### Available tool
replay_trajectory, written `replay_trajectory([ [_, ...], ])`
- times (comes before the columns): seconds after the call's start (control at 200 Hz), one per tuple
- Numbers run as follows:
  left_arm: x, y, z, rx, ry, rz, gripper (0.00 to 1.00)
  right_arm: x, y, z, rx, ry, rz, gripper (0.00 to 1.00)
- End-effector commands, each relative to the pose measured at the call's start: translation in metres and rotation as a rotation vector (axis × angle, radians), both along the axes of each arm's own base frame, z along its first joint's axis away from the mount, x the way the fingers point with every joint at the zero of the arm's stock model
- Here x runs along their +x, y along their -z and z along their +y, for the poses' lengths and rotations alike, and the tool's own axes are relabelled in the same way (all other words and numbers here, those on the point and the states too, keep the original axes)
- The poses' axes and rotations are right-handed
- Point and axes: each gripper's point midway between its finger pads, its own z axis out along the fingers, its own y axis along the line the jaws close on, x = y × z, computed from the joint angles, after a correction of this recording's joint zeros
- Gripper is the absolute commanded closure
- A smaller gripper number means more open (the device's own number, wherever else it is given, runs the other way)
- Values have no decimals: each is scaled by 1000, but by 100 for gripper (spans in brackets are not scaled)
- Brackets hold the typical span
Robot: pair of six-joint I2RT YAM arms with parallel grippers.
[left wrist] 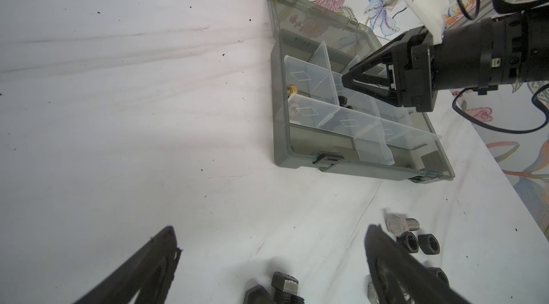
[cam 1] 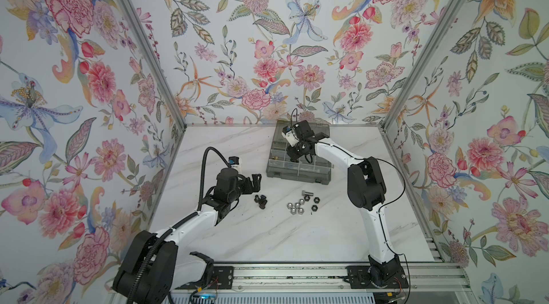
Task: Sort the screws and nuts into containers
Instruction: Place the nut into the container, then pick up the nut from the center of the table.
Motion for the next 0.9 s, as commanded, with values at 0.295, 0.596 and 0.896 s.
replay_trajectory([
  [0.295, 1, -5, 6, 14, -25, -10, 0, -39, -97, -7, 112, -34, -84, 54],
  [0.596, 5, -4, 2, 4, -14, -7, 1, -116, -89, -40, 164, 17, 55, 45],
  [0.896, 8, -7, -2, 2, -1, -9, 1, -171, -40, -76, 89, 97, 207, 42],
])
